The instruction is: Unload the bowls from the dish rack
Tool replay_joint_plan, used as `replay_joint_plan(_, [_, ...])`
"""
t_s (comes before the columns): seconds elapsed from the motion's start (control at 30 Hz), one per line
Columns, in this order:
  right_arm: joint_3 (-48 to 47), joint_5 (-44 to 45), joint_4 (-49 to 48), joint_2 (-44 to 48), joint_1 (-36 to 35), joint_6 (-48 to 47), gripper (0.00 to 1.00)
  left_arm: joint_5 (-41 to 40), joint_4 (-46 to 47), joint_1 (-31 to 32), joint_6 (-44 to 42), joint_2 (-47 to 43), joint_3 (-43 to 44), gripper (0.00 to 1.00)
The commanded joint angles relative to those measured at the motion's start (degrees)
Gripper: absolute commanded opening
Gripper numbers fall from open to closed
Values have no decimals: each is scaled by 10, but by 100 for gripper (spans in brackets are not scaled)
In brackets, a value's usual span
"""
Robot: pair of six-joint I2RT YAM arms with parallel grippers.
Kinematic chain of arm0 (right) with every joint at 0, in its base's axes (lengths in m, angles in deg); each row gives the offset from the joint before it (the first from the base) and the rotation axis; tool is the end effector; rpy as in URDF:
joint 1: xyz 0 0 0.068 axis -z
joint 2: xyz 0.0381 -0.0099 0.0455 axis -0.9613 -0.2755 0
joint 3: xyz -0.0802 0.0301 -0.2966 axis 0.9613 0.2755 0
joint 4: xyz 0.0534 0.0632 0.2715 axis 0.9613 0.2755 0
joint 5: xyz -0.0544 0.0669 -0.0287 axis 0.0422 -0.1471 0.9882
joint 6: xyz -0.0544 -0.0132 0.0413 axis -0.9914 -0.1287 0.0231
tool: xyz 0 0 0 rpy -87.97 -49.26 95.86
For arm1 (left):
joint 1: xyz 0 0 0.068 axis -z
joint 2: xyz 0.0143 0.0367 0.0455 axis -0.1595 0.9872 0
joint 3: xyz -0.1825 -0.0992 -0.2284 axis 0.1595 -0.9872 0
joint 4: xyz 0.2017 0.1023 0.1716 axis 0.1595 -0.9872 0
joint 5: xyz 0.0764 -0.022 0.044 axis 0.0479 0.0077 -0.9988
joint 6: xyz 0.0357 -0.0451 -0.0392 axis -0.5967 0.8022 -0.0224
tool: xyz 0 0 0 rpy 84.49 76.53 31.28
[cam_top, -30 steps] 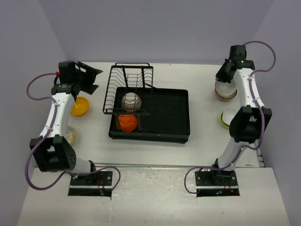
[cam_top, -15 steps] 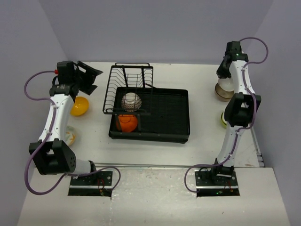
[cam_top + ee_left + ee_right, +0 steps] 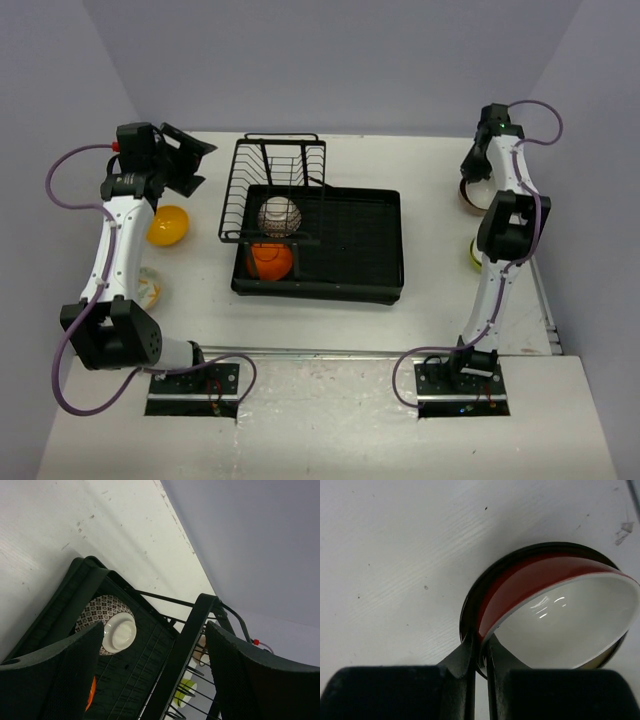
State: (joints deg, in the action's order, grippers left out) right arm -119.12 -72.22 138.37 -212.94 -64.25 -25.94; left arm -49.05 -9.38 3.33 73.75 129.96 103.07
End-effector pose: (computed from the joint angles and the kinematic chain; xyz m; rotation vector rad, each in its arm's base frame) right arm 0.5515 -0.1039 0.2490 0.8005 2.4933 -0.1256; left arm 0.3476 0.0224 0.3948 -1.1514 1.9392 -0.8103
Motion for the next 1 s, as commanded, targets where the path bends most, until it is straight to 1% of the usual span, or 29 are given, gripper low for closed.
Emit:
replay_joint_plan(0.0, [-31,-1,-8,-4,-2,-12,0,2,-9,4,-7,-1,23,82])
replay_joint_plan(0.2, [-38,-23,-8,-24,-4,-10,0,-2,-10,4,-4,-3,14,82])
replay_joint_plan(0.23, [-39,-29,-9,-23,-4,-10,2,-2,-9,4,-4,-3,10,82])
replay_joint_plan(0.37, [-45,-39,-10,-2,-9,-6,31,12,9,4,6,-1,-13,82])
replay_joint_plan(0.47, [-53,-41,-2,20,-12,4,39,26,19,4,15,7,-16,82])
replay_joint_plan(0.53, [-49,-38,0,54,-13,10,47,40,21,4,19,15,-13,82])
replay_joint_plan(0.6, [-44,-42,-2,95,-13,12,50,54,13,4,19,30,-4,82])
replay_joint_plan(0.63, [-45,-44,3,106,-13,15,53,57,2,4,17,39,-1,81])
replay_joint_plan(0.67, [-48,-52,7,116,-13,16,54,60,-4,4,16,42,1,81])
replay_joint_plan(0.77, [-66,-56,40,154,-18,19,55,64,-13,4,9,48,3,76])
replay_joint_plan(0.8, [-64,-73,49,167,-23,17,56,75,-12,4,7,51,1,73])
replay_joint_plan(0.87, [-57,-86,60,214,-28,24,57,78,-29,4,2,58,3,67])
replay_joint_plan(0.9, [-31,-121,53,235,-36,24,57,89,-30,4,4,60,-1,55])
replay_joint_plan(0.93, [-16,-139,50,278,-40,31,56,94,-27,6,4,65,-3,46])
replay_joint_plan(0.97, [0,-153,48,299,-45,37,53,100,-29,7,2,68,-3,36])
